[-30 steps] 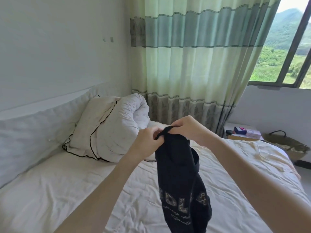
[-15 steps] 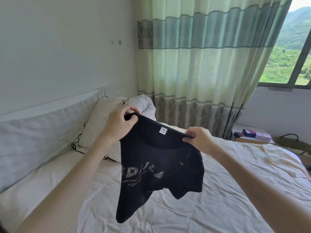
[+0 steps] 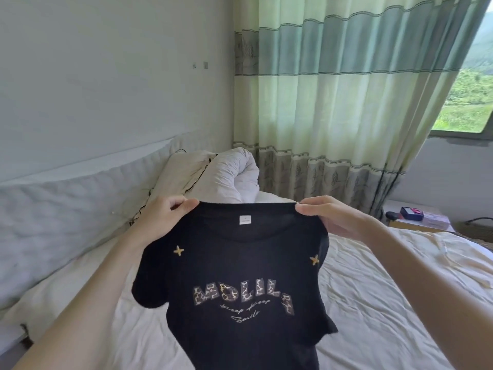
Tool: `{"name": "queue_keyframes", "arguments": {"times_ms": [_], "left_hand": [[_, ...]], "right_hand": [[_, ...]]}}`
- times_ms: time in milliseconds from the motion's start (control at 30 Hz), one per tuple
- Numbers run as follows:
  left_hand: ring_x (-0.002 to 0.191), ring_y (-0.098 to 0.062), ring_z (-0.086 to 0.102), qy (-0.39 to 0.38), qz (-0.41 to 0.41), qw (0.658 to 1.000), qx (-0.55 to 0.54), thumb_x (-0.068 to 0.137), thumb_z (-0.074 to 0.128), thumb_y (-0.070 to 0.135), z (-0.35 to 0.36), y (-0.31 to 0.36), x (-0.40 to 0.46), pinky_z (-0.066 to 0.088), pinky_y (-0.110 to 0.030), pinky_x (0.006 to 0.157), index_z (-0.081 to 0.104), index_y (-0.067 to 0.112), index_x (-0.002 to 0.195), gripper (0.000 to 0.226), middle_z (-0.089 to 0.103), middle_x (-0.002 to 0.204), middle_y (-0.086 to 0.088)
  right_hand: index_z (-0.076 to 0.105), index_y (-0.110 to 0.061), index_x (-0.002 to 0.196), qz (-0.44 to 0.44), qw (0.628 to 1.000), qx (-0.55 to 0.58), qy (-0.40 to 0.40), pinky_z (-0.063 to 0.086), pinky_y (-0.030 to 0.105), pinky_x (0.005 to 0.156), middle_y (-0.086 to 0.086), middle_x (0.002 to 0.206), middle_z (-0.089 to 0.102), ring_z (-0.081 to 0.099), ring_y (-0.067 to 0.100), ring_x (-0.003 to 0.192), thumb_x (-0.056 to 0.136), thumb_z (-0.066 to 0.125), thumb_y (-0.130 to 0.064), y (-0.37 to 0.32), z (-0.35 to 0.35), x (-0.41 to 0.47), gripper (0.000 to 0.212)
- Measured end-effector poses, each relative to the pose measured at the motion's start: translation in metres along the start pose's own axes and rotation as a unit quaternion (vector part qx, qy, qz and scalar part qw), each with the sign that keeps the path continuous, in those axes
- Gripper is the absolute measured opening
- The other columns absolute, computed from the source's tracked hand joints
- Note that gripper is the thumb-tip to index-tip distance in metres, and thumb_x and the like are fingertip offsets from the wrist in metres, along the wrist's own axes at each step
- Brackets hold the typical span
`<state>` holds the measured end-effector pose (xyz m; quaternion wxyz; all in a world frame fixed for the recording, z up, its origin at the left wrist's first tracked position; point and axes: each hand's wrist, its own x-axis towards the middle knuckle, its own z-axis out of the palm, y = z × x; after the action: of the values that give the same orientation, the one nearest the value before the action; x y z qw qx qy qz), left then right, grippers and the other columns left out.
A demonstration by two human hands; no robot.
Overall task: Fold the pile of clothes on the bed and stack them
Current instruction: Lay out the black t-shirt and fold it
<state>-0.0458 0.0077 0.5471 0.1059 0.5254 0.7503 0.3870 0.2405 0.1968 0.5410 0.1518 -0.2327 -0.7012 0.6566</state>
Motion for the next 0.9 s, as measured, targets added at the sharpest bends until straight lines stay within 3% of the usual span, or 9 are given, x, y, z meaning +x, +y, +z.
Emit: {"name": "queue_keyframes", "arguments": {"times_ms": [67,133,200,267,367,467,600,800,900], "left_hand": [[0.069,-0.022,0.059,-0.036,-0.017,0.999,-0.032,0.081,0.052,0.052,-0.001,-0.008,-0.006,0.046,-0.032,0.072,0.070,0.014,0.085,0.042,0.064,0.072,-0.007],[0.086,-0.016,0.068,-0.107,-0.041,0.991,-0.073,0.090,0.059,0.028,-0.004,-0.019,-0.011,0.051,-0.022,0.078,0.071,0.017,0.094,0.017,0.073,0.089,0.001],[0.094,-0.010,0.068,-0.169,-0.061,0.979,-0.092,0.092,0.057,0.010,-0.006,-0.028,-0.018,0.051,-0.014,0.077,0.070,0.017,0.103,0.018,0.073,0.097,0.005],[0.089,-0.007,0.068,-0.154,-0.073,0.982,-0.082,0.091,0.059,0.008,-0.001,-0.034,-0.025,0.049,-0.012,0.072,0.071,0.019,0.099,0.018,0.074,0.093,0.006],[0.079,-0.015,0.067,-0.051,-0.091,0.992,-0.067,0.087,0.066,0.018,0.018,-0.037,-0.039,0.050,-0.021,0.069,0.070,0.016,0.082,0.006,0.072,0.080,0.001],[0.075,-0.022,0.061,0.025,-0.106,0.993,-0.045,0.085,0.068,0.029,0.039,-0.048,-0.065,0.048,-0.035,0.073,0.064,0.012,0.074,0.020,0.067,0.077,-0.008],[0.076,-0.017,0.060,0.017,-0.119,0.991,-0.050,0.087,0.066,0.024,0.065,-0.061,-0.110,0.044,-0.018,0.066,0.064,0.019,0.075,0.014,0.066,0.075,0.003],[0.090,-0.014,0.061,-0.024,-0.131,0.990,-0.040,0.095,0.054,0.014,0.073,-0.073,-0.167,0.043,-0.019,0.074,0.061,0.029,0.084,0.020,0.065,0.089,0.006],[0.087,-0.004,0.059,0.006,-0.105,0.994,-0.021,0.093,0.056,0.021,0.061,-0.064,-0.178,0.043,-0.018,0.073,0.059,0.048,0.075,0.032,0.064,0.084,0.010]], "right_hand": [[0.060,0.009,0.105,0.022,0.998,0.014,-0.060,0.054,0.033,0.082,0.020,0.101,0.064,0.064,0.027,0.092,0.079,0.070,-0.021,-0.002,-0.001,-0.005,0.042],[0.059,0.011,0.114,0.046,0.995,-0.009,-0.083,0.054,0.033,0.084,0.023,0.110,0.065,0.065,0.029,0.099,0.083,0.064,-0.007,0.000,-0.003,-0.010,0.036],[0.068,0.002,0.105,0.047,0.994,-0.093,-0.015,0.054,0.036,0.087,0.021,0.107,0.068,0.066,0.030,0.097,0.086,0.059,0.004,0.007,-0.002,-0.011,0.021],[0.072,-0.008,0.092,0.011,0.963,-0.244,0.114,0.053,0.036,0.088,0.015,0.096,0.071,0.066,0.033,0.092,0.088,0.062,-0.003,0.021,0.001,-0.010,0.012],[0.073,-0.013,0.086,-0.039,0.913,-0.341,0.219,0.044,0.008,0.063,0.010,0.086,0.070,0.061,0.020,0.071,0.090,0.063,-0.017,0.045,0.013,-0.011,0.012],[0.072,-0.006,0.083,-0.061,0.907,-0.326,0.260,0.042,0.016,0.069,0.007,0.084,0.065,0.058,0.019,0.076,0.090,0.062,-0.018,0.078,0.024,-0.020,0.017],[0.070,-0.004,0.077,-0.001,0.914,-0.290,0.285,0.048,0.041,0.074,0.015,0.076,0.067,0.061,0.031,0.076,0.086,0.063,-0.013,0.120,0.038,-0.039,0.015],[0.068,-0.020,0.062,0.058,0.963,-0.141,0.223,0.043,0.026,0.057,-0.002,0.060,0.061,0.057,0.014,0.060,0.088,0.062,-0.012,0.135,0.059,-0.092,0.028],[0.069,-0.012,0.068,0.056,0.972,-0.112,0.200,0.042,0.031,0.062,0.004,0.064,0.061,0.057,0.018,0.063,0.089,0.061,-0.018,0.126,0.064,-0.108,0.023]]}}
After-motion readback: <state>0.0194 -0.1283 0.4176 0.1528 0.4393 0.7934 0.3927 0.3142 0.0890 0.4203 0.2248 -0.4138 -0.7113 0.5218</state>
